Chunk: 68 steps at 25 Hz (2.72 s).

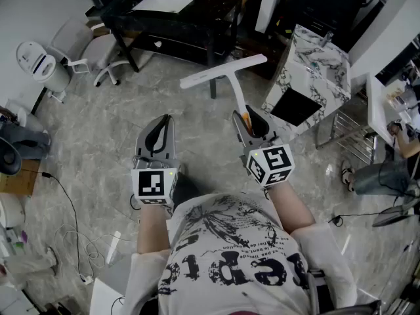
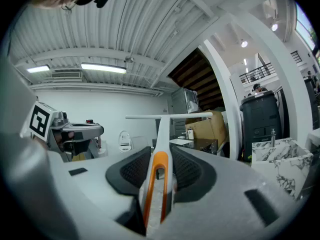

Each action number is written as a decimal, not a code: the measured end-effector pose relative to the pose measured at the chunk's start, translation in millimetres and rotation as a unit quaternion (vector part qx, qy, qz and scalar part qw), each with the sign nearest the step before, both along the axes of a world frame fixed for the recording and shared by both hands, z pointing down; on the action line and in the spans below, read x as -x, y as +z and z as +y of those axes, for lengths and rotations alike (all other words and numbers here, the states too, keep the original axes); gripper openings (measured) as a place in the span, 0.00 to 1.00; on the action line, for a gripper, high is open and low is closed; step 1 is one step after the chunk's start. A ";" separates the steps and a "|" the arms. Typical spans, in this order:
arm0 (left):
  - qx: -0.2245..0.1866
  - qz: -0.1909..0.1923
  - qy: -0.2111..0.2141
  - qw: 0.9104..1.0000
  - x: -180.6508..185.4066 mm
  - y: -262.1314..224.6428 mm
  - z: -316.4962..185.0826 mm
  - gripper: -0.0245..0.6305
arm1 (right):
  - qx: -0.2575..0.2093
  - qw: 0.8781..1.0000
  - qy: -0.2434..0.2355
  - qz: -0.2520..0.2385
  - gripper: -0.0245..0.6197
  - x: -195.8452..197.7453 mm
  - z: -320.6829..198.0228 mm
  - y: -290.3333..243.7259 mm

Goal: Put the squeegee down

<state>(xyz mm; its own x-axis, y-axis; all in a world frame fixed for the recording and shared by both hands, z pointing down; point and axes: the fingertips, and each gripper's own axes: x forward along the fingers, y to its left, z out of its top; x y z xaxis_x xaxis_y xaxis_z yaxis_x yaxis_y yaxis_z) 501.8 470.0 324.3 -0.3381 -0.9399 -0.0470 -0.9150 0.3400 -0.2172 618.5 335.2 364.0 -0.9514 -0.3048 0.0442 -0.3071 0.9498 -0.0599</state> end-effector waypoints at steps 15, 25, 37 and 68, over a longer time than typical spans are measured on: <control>0.007 0.009 0.015 1.000 12.7 9.8 -9.8 0.07 | 0.009 1.000 -0.001 -0.003 0.23 13.4 -0.5 4.3; 0.017 0.039 0.045 0.998 96.7 26.4 -39.4 0.07 | 0.021 0.999 0.019 0.016 0.23 100.9 -28.2 13.0; 0.023 0.039 0.100 0.994 295.9 7.3 -76.9 0.07 | 0.026 0.996 0.089 0.016 0.23 282.9 -69.3 -3.1; 0.047 0.036 0.103 0.993 532.0 25.5 -336.4 0.07 | 0.047 0.994 0.095 0.033 0.23 530.5 -337.9 22.1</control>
